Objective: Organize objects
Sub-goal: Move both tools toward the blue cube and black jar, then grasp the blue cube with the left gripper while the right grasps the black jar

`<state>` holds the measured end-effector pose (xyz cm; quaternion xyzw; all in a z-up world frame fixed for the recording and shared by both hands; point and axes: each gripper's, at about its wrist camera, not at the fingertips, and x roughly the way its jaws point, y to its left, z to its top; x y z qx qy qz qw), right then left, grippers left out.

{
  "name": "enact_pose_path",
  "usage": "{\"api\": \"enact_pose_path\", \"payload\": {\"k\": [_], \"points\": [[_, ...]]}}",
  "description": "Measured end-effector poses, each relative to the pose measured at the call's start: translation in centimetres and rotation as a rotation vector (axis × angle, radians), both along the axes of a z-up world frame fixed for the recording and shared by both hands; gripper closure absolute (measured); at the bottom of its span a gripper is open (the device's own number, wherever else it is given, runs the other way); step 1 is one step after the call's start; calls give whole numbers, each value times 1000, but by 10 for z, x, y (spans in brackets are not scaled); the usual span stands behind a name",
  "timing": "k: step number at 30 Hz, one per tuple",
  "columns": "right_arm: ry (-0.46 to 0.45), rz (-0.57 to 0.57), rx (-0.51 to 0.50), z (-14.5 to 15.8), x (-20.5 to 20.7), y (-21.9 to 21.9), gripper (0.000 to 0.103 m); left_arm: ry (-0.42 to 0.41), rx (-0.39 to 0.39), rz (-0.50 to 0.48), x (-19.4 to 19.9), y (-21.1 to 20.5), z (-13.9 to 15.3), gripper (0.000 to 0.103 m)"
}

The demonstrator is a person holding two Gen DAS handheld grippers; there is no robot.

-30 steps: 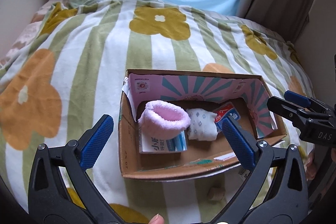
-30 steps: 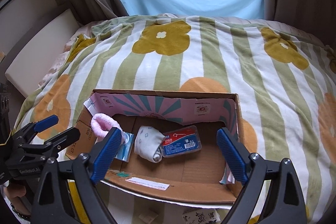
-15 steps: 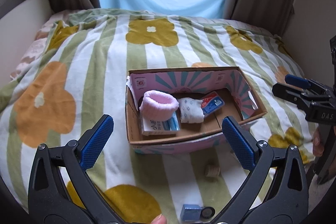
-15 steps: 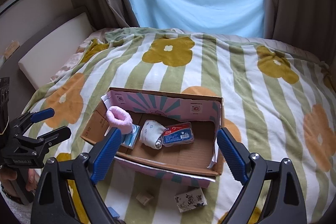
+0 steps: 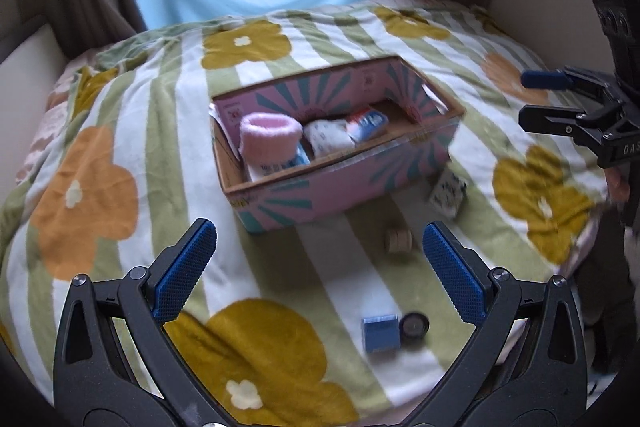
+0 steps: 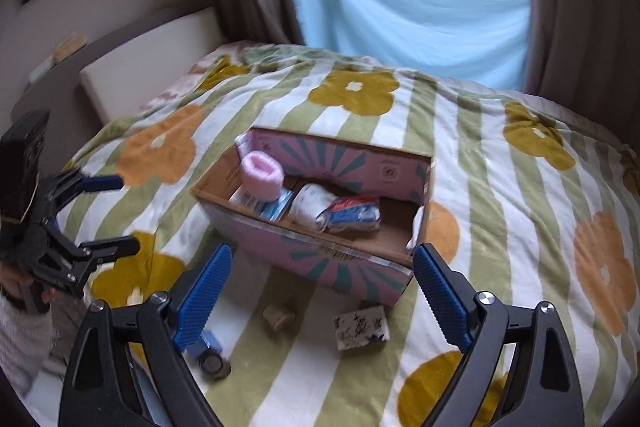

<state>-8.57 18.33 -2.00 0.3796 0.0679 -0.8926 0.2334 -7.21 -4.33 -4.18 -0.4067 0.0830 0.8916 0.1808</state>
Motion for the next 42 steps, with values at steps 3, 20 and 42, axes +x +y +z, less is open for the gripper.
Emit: {"api": "enact_pose_path", "payload": {"k": [3, 20, 42], "points": [[-12, 96, 51, -24, 20, -9, 12, -14, -42, -92, 16, 2, -18, 0], [-180, 422, 107, -148, 65, -72, 13, -155, -139, -512, 46, 27, -146, 0], [-297, 564, 137, -193, 47, -106, 53, -158, -151, -653, 35, 35, -180, 22]]}}
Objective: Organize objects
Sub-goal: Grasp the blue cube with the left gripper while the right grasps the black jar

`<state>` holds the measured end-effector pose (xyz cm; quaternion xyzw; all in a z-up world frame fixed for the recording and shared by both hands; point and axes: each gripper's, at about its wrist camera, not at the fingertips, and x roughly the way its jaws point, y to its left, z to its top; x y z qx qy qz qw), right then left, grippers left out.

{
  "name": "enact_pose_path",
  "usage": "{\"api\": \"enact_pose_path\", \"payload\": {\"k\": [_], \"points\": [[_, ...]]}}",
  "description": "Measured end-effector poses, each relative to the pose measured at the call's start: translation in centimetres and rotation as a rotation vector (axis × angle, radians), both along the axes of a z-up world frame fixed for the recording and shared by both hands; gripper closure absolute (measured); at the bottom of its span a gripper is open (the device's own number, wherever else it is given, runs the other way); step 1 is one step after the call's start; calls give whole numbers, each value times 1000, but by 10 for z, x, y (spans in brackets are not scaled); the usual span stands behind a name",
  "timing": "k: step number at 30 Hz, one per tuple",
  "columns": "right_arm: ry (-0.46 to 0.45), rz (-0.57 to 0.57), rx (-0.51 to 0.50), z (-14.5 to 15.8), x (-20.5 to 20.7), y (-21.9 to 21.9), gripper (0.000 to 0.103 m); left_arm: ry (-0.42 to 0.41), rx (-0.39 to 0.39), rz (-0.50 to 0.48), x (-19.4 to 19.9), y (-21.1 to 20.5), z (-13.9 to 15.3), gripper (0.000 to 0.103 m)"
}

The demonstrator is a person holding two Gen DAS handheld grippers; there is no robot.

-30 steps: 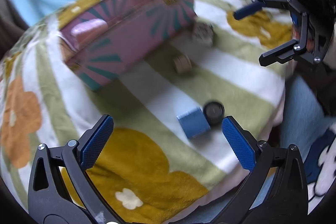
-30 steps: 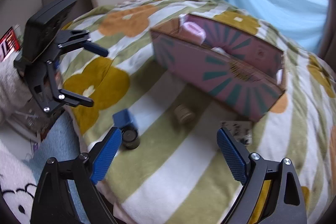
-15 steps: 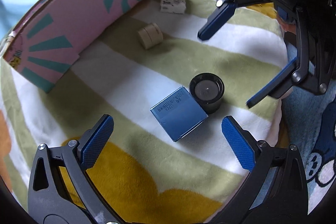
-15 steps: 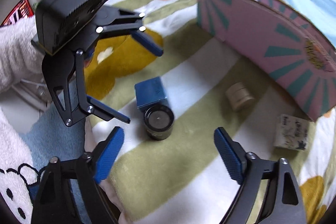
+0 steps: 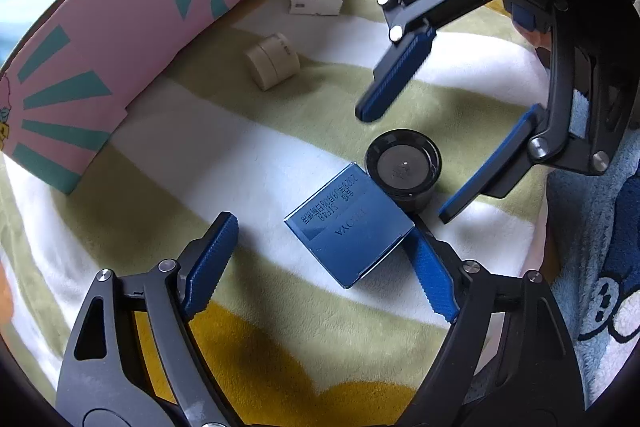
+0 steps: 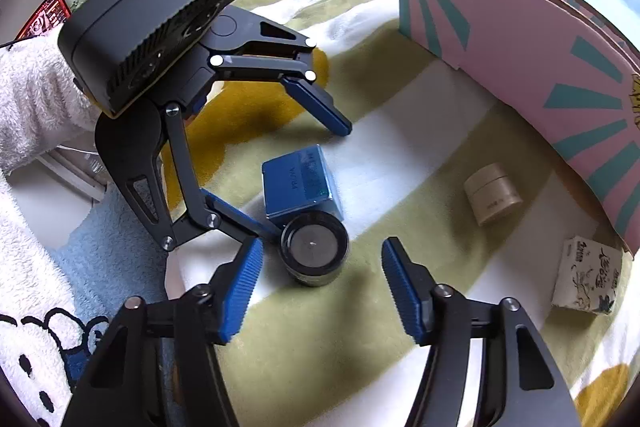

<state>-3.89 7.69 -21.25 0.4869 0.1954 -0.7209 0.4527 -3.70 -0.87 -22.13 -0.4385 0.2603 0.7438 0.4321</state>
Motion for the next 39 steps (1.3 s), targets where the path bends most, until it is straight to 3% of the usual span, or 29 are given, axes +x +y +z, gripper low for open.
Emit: {"api": "enact_pose_path", "payload": {"k": [5, 11, 32, 39], "points": [[-14, 21, 4, -4, -2, -4, 64, -11, 10, -14, 1, 0, 0, 31], [-18, 4, 3, -7, -8, 0, 70, -20, 14, -42, 6, 1, 2, 54], [13, -28, -12, 6, -22, 8, 70, 10, 5, -36, 18, 2, 16, 55], [51, -88, -37, 21, -34, 11, 70, 31, 11, 27, 7, 6, 29, 55]]}}
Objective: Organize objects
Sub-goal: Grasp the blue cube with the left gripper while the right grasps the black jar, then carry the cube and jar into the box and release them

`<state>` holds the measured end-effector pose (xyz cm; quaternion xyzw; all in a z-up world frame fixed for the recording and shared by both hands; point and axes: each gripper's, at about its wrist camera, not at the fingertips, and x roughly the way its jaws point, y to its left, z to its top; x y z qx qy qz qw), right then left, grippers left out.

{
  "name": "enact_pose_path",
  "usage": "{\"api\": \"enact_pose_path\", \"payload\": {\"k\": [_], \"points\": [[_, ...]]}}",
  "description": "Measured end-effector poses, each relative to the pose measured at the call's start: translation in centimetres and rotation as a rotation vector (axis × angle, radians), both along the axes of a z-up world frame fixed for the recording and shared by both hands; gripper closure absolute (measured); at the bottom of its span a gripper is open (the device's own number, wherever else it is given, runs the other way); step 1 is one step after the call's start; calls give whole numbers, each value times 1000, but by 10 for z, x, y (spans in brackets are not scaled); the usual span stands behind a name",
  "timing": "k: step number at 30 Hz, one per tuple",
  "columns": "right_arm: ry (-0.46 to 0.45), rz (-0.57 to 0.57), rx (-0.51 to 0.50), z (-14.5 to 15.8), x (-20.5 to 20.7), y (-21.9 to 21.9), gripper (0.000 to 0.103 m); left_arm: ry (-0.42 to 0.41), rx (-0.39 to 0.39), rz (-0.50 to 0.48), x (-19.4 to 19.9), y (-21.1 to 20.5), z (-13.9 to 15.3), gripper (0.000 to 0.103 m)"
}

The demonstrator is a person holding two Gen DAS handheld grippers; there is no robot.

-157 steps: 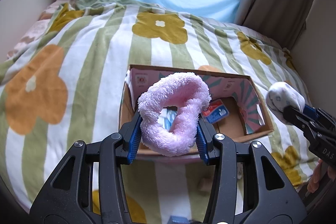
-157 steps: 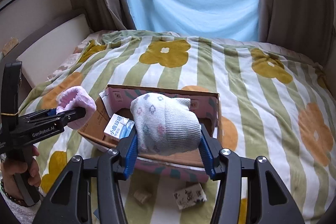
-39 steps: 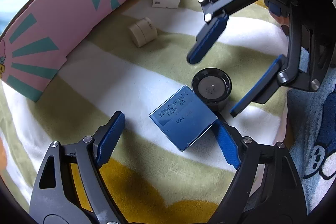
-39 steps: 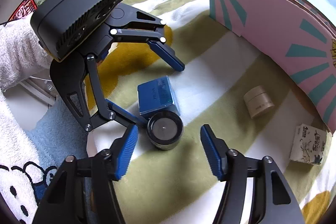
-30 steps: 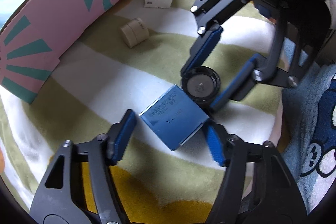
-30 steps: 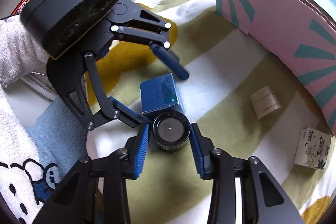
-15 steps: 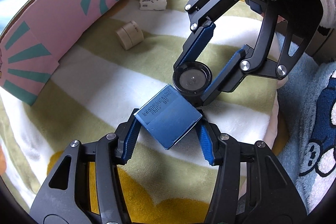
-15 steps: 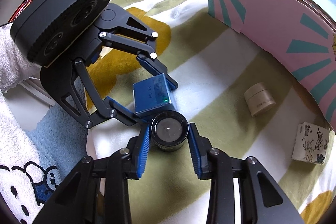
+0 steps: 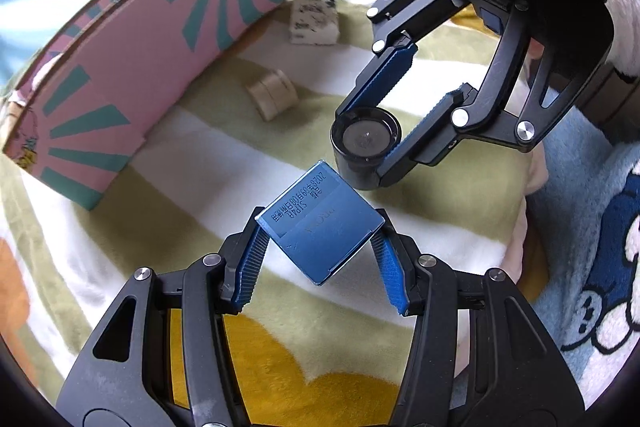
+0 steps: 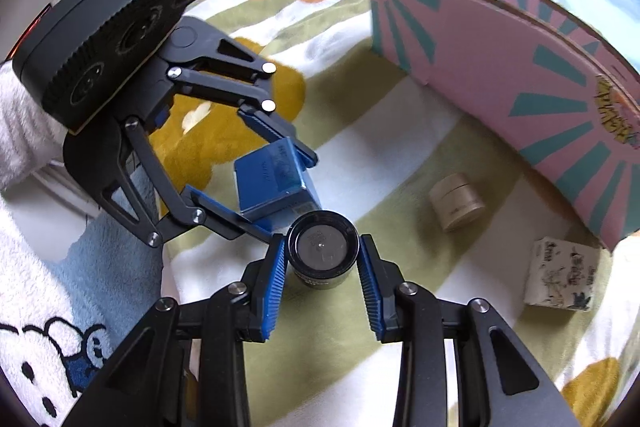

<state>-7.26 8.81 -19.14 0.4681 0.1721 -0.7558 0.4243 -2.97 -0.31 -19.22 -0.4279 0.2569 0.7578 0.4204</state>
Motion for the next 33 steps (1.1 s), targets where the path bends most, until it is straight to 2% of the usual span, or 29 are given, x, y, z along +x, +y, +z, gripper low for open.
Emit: {"api": "enact_pose_path", "payload": {"k": [3, 9, 10, 18, 27, 33], "points": [[13, -33, -11, 8, -8, 4, 70, 16, 7, 29, -2, -3, 10, 55], [60, -101, -16, 33, 6, 17, 70, 54, 20, 93, -12, 0, 31, 55], [71, -116, -13, 34, 3, 6, 70, 67, 26, 110, -13, -3, 38, 55], [157, -230, -3, 89, 0, 47, 70, 141, 48, 222, -37, -9, 76, 55], [226, -351, 11, 128, -44, 60, 70, 207, 90, 344, -73, -10, 127, 55], [243, -465, 26, 153, -79, 71, 70, 215, 89, 451, -112, -8, 144, 55]]}}
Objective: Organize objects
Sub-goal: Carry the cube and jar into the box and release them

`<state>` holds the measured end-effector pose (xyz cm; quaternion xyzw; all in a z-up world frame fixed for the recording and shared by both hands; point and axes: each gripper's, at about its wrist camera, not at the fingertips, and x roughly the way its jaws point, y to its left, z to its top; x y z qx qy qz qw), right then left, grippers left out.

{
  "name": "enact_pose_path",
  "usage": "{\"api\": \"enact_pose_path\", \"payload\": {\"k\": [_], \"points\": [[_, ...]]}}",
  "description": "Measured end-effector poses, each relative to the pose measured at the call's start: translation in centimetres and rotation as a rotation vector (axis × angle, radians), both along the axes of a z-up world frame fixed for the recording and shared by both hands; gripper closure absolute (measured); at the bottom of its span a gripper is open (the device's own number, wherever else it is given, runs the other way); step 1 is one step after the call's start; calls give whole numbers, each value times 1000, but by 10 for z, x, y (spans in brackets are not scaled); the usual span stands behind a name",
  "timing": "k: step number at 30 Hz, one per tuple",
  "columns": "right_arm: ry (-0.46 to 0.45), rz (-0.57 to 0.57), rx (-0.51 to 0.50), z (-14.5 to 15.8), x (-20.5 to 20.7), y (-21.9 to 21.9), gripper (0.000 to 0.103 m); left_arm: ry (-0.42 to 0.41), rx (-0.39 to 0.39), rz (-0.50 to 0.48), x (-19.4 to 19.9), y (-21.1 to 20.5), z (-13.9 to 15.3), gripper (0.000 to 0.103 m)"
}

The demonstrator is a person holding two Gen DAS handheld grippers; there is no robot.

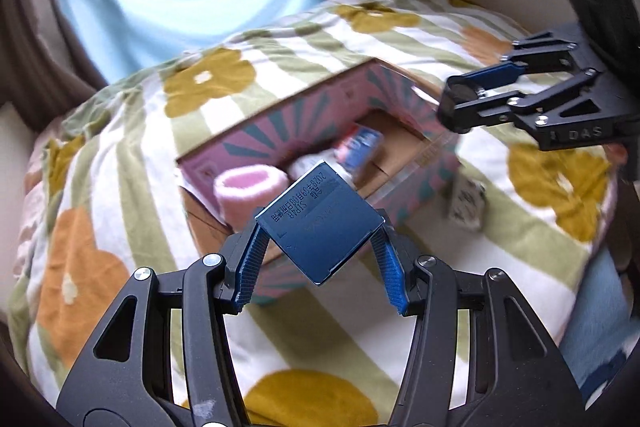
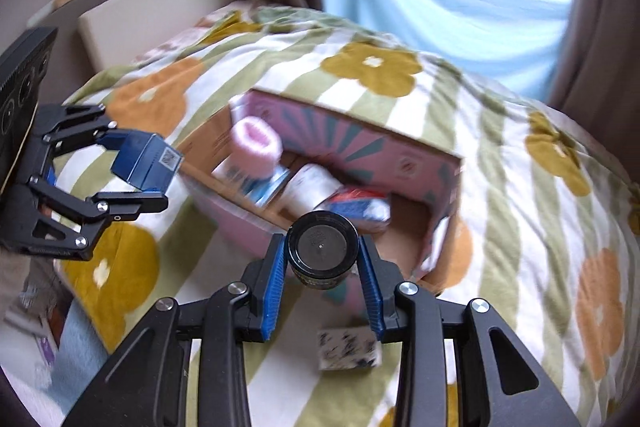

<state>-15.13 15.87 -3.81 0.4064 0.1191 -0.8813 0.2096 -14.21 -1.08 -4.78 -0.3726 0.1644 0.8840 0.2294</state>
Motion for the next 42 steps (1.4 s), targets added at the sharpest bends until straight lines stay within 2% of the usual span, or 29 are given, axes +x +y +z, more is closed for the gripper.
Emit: {"api": "enact_pose_path", "payload": {"k": [6, 10, 15, 19, 24, 32, 33, 34, 35, 36, 39, 42], "points": [[-27, -83, -20, 6, -49, 3, 70, -40, 12, 90, -53, 11, -1, 55], [-83, -143, -46, -7, -86, 4, 70, -106, 39, 129, -88, 24, -14, 55], [-144, -196, -43, -31, -114, 6, 70, -155, 35, 158, -123, 45, -36, 55], [-190, -197, -36, -51, -122, 10, 70, -194, 28, 187, -139, 52, -53, 55], [-203, -188, -26, -60, -120, 15, 70, -229, 20, 213, -148, 52, -67, 55], [-201, -159, -2, -67, -108, 16, 70, -195, 16, 232, -136, 54, -55, 54], [-206, -172, 1, -67, -107, 17, 69, -198, 34, 231, -136, 52, -53, 44], [-217, -182, -2, -68, -107, 18, 62, -194, 51, 246, -136, 49, -50, 32], [-226, -186, -16, -68, -106, 20, 42, -187, 65, 270, -135, 45, -48, 4], [-221, -183, -32, -68, -104, 21, 25, -175, 84, 282, -134, 40, -45, 0], [-157, -182, -39, -61, -95, 23, 15, -175, 123, 299, -135, 30, -43, 0], [-116, -179, -24, -53, -92, 23, 6, -171, 105, 321, -136, 24, -40, 0]]}}
